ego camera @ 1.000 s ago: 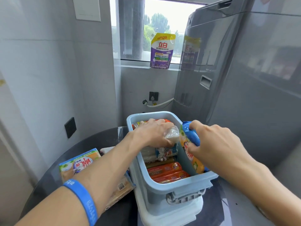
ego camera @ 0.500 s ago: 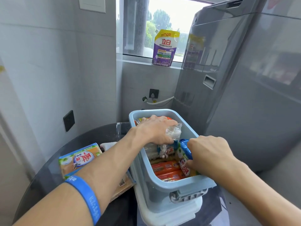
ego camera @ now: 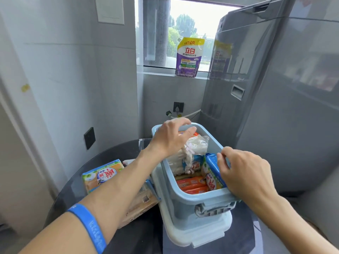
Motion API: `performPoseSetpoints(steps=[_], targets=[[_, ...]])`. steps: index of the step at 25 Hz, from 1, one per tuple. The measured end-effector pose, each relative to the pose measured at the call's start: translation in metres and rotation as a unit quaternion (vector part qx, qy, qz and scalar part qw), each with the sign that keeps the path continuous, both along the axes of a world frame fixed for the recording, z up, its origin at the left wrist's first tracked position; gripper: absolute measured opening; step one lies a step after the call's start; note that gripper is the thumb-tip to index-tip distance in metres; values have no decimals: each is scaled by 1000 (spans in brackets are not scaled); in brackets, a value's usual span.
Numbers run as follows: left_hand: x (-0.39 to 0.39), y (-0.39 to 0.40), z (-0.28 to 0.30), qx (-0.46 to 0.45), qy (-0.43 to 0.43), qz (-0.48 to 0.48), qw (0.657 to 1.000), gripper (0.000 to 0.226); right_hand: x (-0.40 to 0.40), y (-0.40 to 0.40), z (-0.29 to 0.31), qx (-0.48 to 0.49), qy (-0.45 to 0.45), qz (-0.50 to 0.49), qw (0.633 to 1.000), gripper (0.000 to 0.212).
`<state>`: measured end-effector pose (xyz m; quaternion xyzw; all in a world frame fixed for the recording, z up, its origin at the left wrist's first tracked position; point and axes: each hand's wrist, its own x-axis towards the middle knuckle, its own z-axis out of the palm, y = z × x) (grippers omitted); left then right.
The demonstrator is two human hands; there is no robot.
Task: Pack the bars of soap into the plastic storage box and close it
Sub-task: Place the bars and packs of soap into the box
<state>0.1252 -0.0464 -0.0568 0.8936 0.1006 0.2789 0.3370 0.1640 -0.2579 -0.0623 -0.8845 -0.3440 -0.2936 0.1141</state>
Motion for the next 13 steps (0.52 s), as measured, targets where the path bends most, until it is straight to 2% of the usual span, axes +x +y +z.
performPoseSetpoints(steps=[1,3,5,6,8,10,11,13], targets=[[-17,8,-5,-16,-33,33,999,34,-4,-1,1,32,0,45,998,22],[-59,31,-24,-12,-47,109,993,27,-16,2,1,79,62,151,983,13],[-106,57,-51,28,4,189,982,22,-38,12,-4,95,137,234,958,19],[-121,64,-61,65,41,207,975,23,-49,19,-6,94,141,252,953,22],[-132,67,-73,138,89,177,970,24,-63,34,-10,78,128,265,953,22],[-124,60,-79,199,128,136,962,26,-69,44,-9,54,156,250,954,22],[-116,56,-83,235,173,140,946,27,-68,46,-9,48,180,236,954,22],[-99,48,-91,289,296,183,892,38,-66,46,-10,55,204,214,954,19]])
